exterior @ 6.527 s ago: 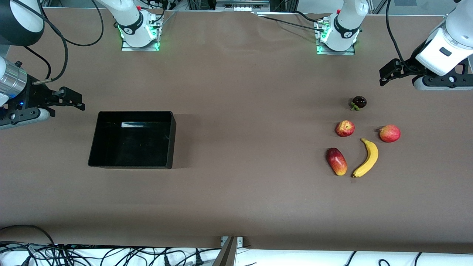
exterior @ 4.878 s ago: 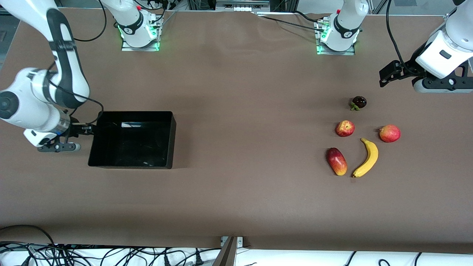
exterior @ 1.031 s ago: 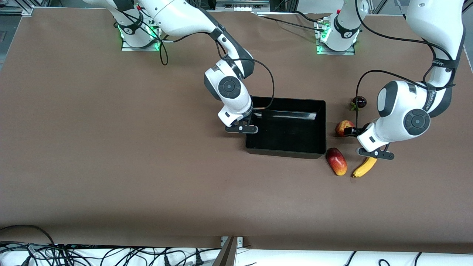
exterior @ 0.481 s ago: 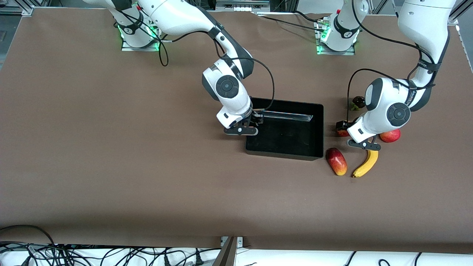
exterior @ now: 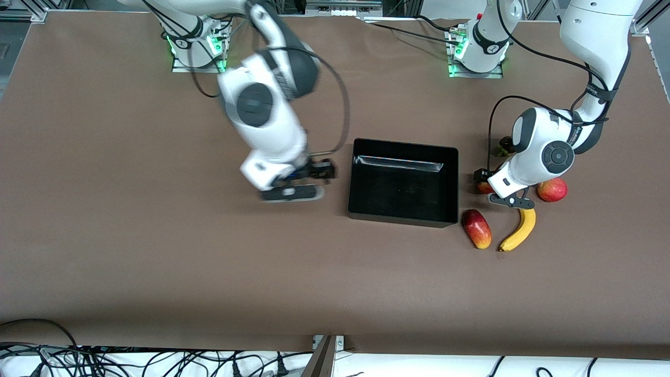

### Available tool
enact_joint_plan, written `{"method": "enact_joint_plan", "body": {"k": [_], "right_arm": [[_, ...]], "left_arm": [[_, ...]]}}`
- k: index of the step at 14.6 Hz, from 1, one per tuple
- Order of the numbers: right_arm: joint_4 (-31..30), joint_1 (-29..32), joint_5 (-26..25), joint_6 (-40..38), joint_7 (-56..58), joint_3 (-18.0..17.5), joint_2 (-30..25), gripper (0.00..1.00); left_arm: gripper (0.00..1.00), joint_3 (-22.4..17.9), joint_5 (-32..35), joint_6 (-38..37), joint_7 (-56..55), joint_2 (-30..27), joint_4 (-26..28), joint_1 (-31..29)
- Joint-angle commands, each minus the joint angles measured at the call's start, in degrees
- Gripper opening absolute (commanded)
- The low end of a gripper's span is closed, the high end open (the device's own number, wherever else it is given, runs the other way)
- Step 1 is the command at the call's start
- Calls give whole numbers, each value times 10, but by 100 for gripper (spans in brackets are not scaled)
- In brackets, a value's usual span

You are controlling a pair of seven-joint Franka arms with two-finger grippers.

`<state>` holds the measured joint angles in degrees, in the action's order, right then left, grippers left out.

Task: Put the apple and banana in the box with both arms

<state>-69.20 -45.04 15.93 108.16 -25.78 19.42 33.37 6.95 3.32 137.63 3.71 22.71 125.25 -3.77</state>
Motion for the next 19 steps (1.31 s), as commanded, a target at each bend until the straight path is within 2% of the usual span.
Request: {"method": "enact_joint_plan", "body": {"k": [1, 3, 5, 8, 10, 12, 14, 15, 16, 18, 19], "right_arm": [[-12, 2, 13, -31, 47, 59, -40, 100], [-13, 18, 12, -78, 107, 75, -62, 100], [-33, 21, 11, -124, 146, 104, -100, 100], [-107, 21, 3, -141, 219, 150, -168, 100], [-145, 20, -12, -141, 245, 166, -202, 100], [-173, 19, -55, -140, 246, 165, -229, 100], [-193, 21, -63, -135, 246, 160, -243, 100], [-193, 39, -68, -135, 246, 146, -243, 100], [-192, 78, -80, -135, 246, 102, -244, 100], [-192, 188, -117, -134, 246, -21, -255, 100], [-192, 228, -119, -134, 246, -57, -257, 100]], "left_arm": [[13, 1, -2, 3, 11, -21, 13, 3], [9, 1, -1, -16, 11, -35, 8, 3], [8, 9, -1, -72, 10, -56, -24, 4], [8, 46, -2, -242, -1, -65, -147, 4], [7, 75, -3, -330, -29, -50, -227, 12], [6, 101, -3, -337, -84, -39, -249, 31], [6, 109, -3, -326, -114, -15, -244, 65], [6, 110, -3, -312, -116, -3, -232, 78], [5, 109, -2, -291, -118, 2, -214, 84], [5, 109, -2, -225, -120, 6, -168, 89], [6, 109, 0, -185, -125, 15, -144, 94]]}}
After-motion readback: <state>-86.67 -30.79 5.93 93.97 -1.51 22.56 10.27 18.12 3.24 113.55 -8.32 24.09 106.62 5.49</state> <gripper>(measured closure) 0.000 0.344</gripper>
